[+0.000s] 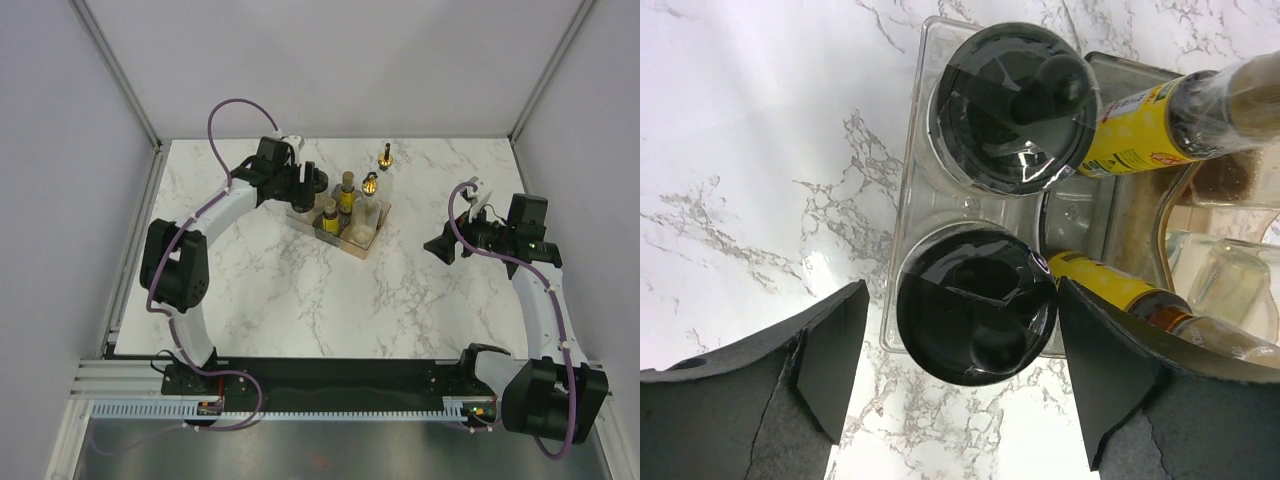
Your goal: Organize the condiment bottles
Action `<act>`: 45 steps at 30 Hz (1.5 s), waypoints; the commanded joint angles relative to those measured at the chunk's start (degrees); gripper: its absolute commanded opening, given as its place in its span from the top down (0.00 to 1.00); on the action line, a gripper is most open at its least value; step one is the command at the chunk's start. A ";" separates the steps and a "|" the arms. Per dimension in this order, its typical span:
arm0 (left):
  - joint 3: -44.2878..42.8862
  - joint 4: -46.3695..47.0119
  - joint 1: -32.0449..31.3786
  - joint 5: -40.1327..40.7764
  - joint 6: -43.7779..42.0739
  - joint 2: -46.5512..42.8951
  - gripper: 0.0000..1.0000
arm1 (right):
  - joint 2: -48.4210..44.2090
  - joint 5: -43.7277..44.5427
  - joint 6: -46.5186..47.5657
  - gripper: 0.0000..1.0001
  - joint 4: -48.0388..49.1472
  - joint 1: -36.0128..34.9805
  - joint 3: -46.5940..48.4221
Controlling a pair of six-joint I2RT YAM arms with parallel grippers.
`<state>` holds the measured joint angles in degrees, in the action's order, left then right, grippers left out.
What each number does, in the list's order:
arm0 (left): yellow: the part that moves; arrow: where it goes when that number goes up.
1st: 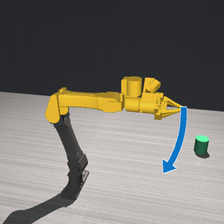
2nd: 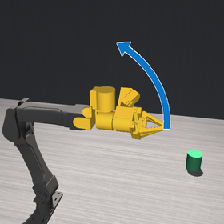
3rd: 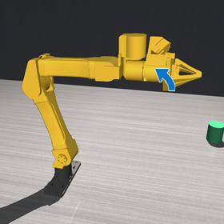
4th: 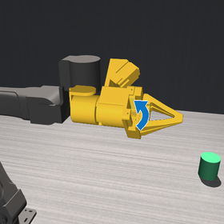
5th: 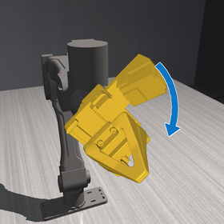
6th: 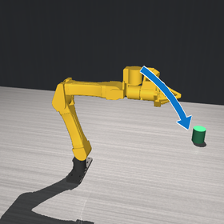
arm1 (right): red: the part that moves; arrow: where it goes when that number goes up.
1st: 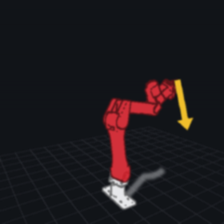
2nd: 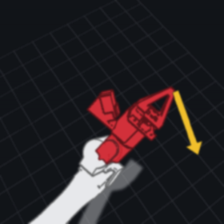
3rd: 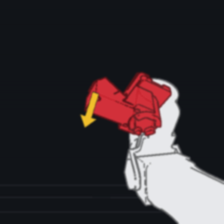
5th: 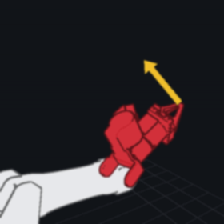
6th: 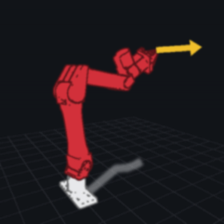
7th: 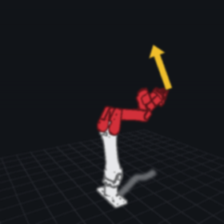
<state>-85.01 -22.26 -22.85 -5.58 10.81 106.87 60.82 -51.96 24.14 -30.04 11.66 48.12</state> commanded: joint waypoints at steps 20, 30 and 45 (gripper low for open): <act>23.02 3.01 0.79 11.18 -4.48 -41.78 0.00 | -7.37 12.83 -6.89 0.02 10.42 0.03 -0.56; 45.62 6.34 0.88 26.40 -7.01 -71.94 0.00 | -14.85 31.63 -19.29 0.02 20.02 0.91 -2.85; 53.81 8.90 0.79 28.44 -8.70 -83.58 0.00 | -17.04 54.68 -29.94 0.02 23.98 1.08 -4.70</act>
<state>-31.51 -15.88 -22.22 22.39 3.75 23.46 45.50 -7.14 -0.64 -8.80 12.60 44.16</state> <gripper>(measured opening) 0.994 0.982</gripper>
